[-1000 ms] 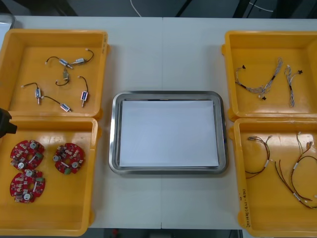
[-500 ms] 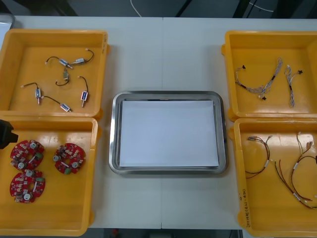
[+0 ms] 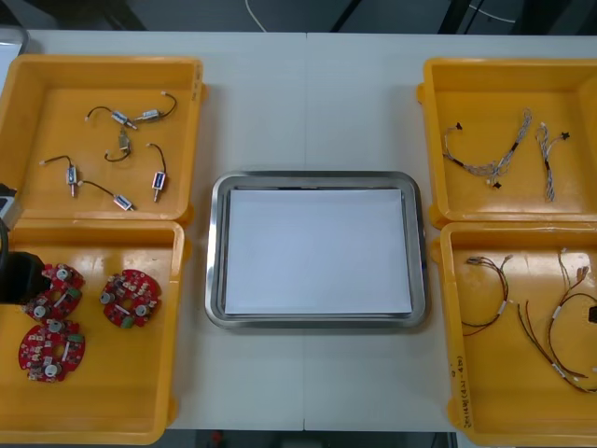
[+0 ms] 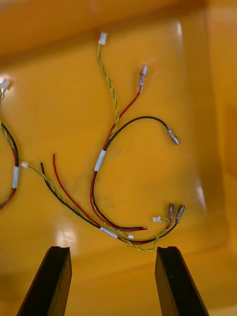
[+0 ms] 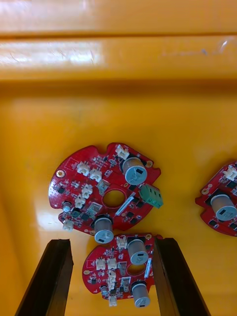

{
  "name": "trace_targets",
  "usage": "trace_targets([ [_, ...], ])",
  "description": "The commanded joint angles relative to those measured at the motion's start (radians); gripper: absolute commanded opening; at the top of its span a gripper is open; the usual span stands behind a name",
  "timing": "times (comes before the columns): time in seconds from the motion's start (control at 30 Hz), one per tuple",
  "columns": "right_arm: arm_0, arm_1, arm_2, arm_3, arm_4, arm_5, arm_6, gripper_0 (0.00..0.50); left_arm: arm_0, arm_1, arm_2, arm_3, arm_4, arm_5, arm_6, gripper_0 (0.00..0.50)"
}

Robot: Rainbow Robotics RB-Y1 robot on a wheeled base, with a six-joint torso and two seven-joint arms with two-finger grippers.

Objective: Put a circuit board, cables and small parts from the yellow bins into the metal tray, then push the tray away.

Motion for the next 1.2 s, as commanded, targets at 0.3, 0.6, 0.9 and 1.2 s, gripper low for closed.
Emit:
trace_targets([
  [0.3,0.016,0.016,0.081,0.031,0.050,-0.121,-0.067,0.491,0.063,-0.027,-0.077,-0.010,-0.110,-0.042,0.051,0.475],
  [0.6,0.013,0.016,0.102,0.100,0.046,-0.191,-0.079,0.489,0.066,-0.041,-0.103,0.005,-0.137,-0.043,0.068,0.476],
  [0.9,0.011,0.016,0.140,0.190,0.043,-0.273,-0.088,0.491,0.070,-0.041,-0.122,0.008,-0.165,-0.045,0.085,0.475],
  [1.2,0.011,0.016,0.156,0.212,0.043,-0.288,-0.090,0.491,0.070,-0.041,-0.123,0.048,-0.168,-0.089,0.090,0.475],
])
